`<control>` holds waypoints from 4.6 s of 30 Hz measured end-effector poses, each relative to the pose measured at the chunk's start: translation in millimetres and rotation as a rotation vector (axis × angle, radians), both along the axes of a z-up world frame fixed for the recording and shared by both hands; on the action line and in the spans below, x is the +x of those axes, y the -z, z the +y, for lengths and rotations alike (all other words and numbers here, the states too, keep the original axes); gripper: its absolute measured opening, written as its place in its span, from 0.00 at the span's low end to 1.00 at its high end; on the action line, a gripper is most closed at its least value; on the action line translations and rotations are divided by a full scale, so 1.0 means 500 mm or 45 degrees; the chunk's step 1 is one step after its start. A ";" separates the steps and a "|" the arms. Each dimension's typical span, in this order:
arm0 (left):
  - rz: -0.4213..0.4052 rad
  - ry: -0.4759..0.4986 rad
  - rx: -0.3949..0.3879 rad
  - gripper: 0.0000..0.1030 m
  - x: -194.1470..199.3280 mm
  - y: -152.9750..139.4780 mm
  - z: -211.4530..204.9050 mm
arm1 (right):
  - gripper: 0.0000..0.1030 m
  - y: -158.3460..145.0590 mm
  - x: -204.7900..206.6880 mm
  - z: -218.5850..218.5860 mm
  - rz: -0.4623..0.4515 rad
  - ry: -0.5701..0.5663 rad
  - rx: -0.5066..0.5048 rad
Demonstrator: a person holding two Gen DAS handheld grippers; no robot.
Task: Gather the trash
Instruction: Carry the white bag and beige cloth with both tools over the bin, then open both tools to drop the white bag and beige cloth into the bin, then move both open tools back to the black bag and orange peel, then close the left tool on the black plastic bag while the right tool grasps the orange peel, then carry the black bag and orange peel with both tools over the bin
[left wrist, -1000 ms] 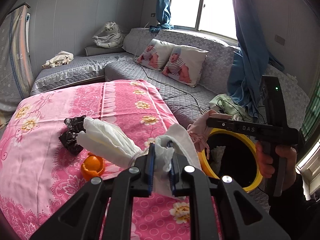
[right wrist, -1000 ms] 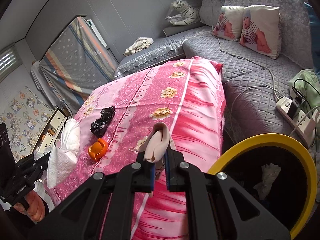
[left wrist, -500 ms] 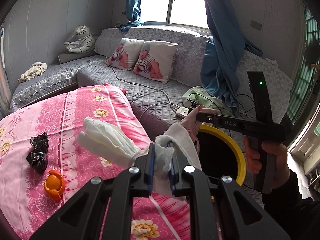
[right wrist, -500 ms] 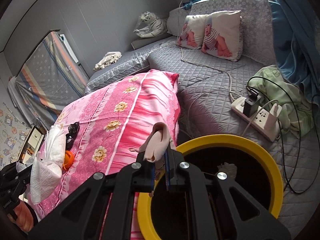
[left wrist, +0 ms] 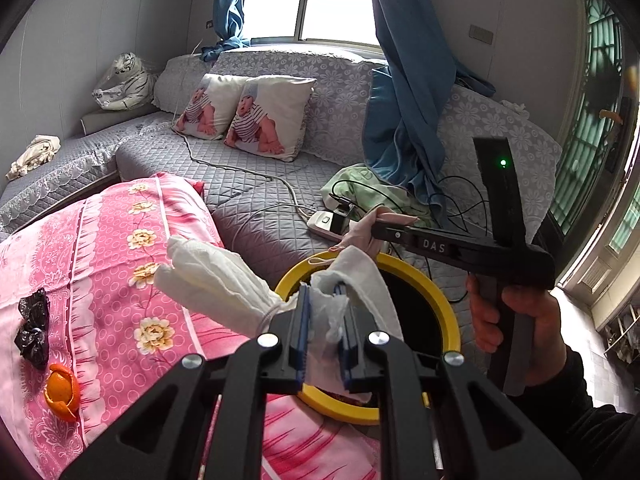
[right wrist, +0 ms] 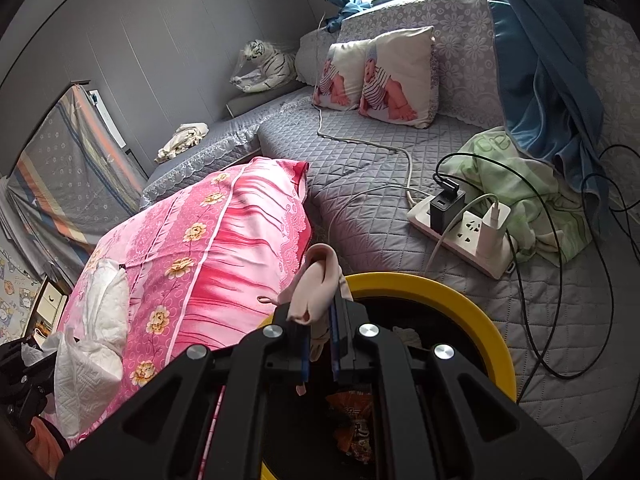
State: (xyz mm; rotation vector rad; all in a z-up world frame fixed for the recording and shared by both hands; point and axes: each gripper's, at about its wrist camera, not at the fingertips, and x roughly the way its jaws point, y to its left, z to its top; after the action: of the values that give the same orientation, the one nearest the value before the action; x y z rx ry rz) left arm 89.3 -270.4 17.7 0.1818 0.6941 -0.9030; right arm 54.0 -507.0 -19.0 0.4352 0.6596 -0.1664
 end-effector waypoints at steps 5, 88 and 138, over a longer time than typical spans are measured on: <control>0.023 0.023 0.008 0.11 0.002 0.016 -0.034 | 0.07 0.007 -0.019 -0.021 0.020 0.071 -0.010; 0.106 -0.760 0.089 0.86 0.352 0.063 0.463 | 0.57 -0.052 0.143 0.412 -0.040 -0.596 -0.065; 0.164 -0.869 0.165 0.06 0.489 0.158 0.529 | 0.46 0.086 0.328 0.713 0.234 -0.941 -0.089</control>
State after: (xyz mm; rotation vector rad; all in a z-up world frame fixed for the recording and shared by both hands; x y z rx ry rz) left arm 333.9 -5.8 -61.4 -0.0057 0.8610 -0.2168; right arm 217.8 -150.4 -61.9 0.0885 0.9519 0.4759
